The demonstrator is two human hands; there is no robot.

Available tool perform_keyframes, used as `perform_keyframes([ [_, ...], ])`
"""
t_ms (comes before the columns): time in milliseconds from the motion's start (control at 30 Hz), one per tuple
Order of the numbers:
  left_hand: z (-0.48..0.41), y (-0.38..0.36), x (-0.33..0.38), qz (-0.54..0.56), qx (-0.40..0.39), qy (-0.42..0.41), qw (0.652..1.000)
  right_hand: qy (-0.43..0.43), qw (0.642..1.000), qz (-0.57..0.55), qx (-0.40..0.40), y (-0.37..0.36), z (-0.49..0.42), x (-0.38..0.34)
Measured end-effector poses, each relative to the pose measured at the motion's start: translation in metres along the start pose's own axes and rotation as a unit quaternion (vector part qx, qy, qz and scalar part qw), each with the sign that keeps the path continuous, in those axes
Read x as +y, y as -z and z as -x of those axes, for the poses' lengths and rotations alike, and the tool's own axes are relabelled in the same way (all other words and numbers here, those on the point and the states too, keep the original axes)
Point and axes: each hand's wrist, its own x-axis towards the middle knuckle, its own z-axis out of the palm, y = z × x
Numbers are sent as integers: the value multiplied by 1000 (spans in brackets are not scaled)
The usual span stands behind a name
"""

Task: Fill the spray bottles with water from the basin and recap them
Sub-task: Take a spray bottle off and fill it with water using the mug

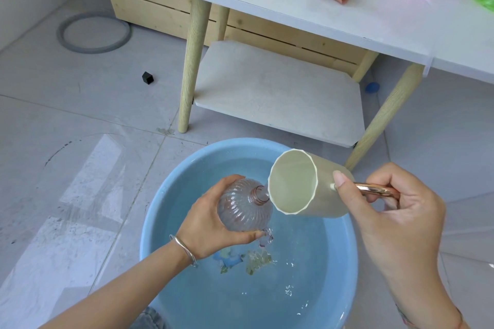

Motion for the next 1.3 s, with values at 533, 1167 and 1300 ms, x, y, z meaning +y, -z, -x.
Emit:
perform_keyframes([
  [533, 0, -2, 0, 6, -6, 0, 1000, 51, 999, 17, -2, -1, 1, 1],
  [1167, -1, -1, -2, 1, -6, -4, 1000, 117, 991, 58, -5, -1, 1, -2],
  [1300, -1, -1, -3, 0, -3, -4, 1000, 128, 989, 70, -5, -1, 1, -3],
])
